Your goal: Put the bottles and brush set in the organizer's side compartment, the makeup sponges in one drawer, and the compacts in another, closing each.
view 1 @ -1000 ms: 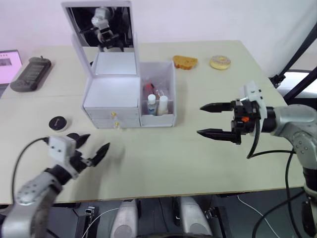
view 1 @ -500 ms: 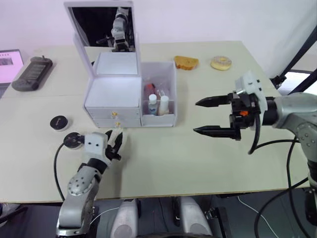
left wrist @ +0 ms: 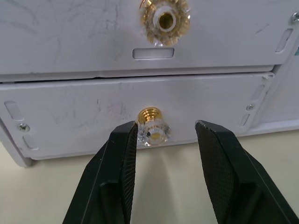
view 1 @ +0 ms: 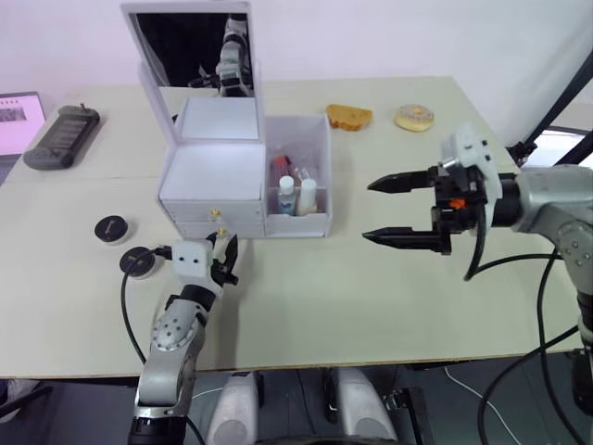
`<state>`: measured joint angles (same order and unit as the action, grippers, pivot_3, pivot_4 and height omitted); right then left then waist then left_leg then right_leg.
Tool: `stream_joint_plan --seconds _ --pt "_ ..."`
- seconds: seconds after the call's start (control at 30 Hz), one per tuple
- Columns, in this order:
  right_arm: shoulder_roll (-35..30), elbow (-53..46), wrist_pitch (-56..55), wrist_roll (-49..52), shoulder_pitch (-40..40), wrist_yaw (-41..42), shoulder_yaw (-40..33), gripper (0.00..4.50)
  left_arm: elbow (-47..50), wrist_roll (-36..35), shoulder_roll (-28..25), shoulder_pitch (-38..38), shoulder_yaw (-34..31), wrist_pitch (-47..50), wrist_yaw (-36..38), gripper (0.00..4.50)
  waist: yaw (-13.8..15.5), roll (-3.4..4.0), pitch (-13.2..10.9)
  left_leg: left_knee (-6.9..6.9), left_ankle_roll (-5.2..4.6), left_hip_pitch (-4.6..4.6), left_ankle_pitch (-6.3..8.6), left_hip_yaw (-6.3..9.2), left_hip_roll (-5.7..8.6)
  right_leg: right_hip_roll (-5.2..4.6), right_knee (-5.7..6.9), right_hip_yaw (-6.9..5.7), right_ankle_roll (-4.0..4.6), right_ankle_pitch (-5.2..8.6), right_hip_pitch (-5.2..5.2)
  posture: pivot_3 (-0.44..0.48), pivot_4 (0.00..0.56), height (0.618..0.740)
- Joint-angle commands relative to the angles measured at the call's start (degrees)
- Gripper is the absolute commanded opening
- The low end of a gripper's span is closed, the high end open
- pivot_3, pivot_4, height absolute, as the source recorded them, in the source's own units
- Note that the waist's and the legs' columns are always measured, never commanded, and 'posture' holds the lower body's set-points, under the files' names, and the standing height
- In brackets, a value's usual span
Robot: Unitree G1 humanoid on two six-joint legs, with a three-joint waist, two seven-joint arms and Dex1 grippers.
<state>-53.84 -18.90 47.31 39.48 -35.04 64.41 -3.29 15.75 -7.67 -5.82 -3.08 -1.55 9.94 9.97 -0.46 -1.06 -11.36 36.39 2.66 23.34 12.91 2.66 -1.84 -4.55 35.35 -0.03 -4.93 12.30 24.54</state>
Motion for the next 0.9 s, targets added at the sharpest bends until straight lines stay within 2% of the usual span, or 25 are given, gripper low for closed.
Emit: stream_joint_plan --seconds 0.03,0.2,0.33,0.53,0.9 --pt "-0.96 -0.15 -0.75 -0.35 -1.69 -0.08 -0.84 4.50 0.26 -0.22 -0.17 1.08 -0.27 -0.63 0.04 2.09 -0.02 0.00 0.00 0.01 0.00 0.00 0.00 0.00 0.00 0.00 0.00 0.00 0.00 0.00 0.00 0.000 0.150 0.740" --pt "-1.09 -0.02 -0.90 -0.50 -1.87 0.06 -0.76 4.50 -0.06 -0.65 0.21 1.09 -0.33 -0.88 -0.12 2.09 -0.02 0.00 0.00 0.03 0.00 0.00 0.00 0.01 0.00 0.00 0.02 0.00 -0.13 0.04 0.00 0.000 0.150 0.740" --pt "-0.93 0.35 -1.22 -0.97 -1.73 0.07 -0.43 4.50 0.34 -0.70 0.33 0.96 -0.28 -1.11 -0.27 0.28 0.05 0.00 0.00 0.03 0.00 0.01 0.00 0.01 0.00 0.00 0.01 0.00 -0.08 0.01 0.00 0.000 0.150 0.740" --pt "-1.12 0.73 -2.01 -1.97 -0.73 0.56 -0.03 4.50 4.43 -1.44 -0.09 -2.21 0.28 -0.36 0.69 0.28 -0.02 0.00 0.00 -0.01 0.00 0.03 0.00 0.01 0.01 -0.01 -0.05 0.00 -0.03 -0.02 0.00 0.000 0.150 0.740" --pt "0.80 3.50 -3.79 -2.87 -2.82 2.50 3.32 4.50 18.68 -4.36 -3.92 -18.33 0.57 0.83 4.56 0.28 -0.20 0.00 -0.01 -0.06 0.00 0.03 0.00 0.00 0.00 -0.03 -0.12 0.00 -0.22 0.10 0.04 0.000 0.150 0.740"
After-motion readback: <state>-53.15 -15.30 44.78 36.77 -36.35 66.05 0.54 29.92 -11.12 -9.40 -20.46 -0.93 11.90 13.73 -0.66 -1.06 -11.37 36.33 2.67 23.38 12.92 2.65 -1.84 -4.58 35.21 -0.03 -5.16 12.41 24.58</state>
